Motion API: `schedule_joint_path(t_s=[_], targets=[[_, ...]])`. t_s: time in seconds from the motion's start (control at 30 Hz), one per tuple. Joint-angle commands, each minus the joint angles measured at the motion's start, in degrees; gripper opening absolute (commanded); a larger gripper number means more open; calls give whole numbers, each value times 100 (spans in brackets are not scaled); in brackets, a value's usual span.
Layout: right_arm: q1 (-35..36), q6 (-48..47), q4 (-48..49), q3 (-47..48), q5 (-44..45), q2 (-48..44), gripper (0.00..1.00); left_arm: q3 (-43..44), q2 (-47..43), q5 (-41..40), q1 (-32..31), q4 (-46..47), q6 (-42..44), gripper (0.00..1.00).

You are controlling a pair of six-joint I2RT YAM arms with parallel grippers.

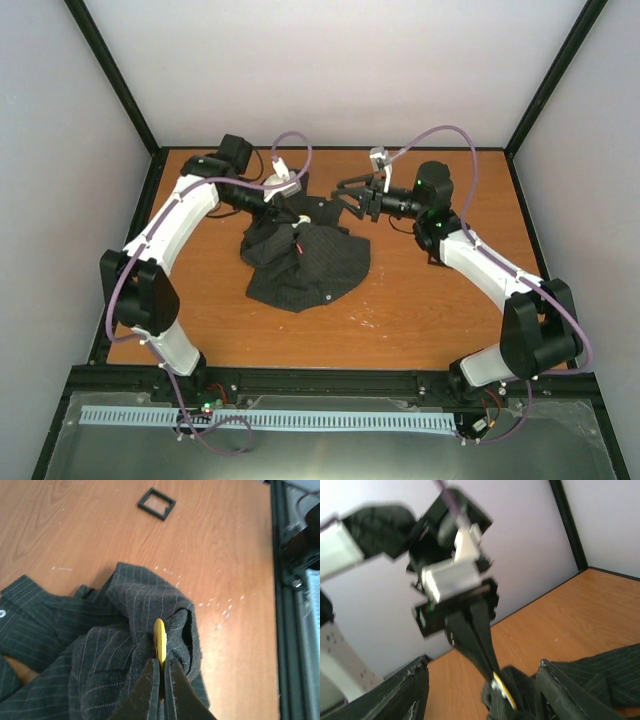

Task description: Remove the brooch from the garment

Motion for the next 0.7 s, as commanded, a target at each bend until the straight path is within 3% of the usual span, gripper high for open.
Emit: schedule_joint_path(t_s=[0.0, 0.17, 0.4, 0.5, 0.67], targets=[[42, -1608, -523, -371, -547, -285, 56, 1005, 274, 895, 38, -1447, -314, 1], [269, -2735, -1097, -422, -678, -291, 54, 705, 83, 905, 33, -1425, -98, 1], [568, -3710, -2273, 223, -525, 216, 54, 637, 29, 845, 29, -1362, -65, 1], [634, -3323, -1866, 170, -570, 360, 53, 623, -80, 966, 29, -1152, -214, 1], [625, -1895, -297, -382, -364, 208, 51, 412, -558, 1045, 29, -34, -962, 1]])
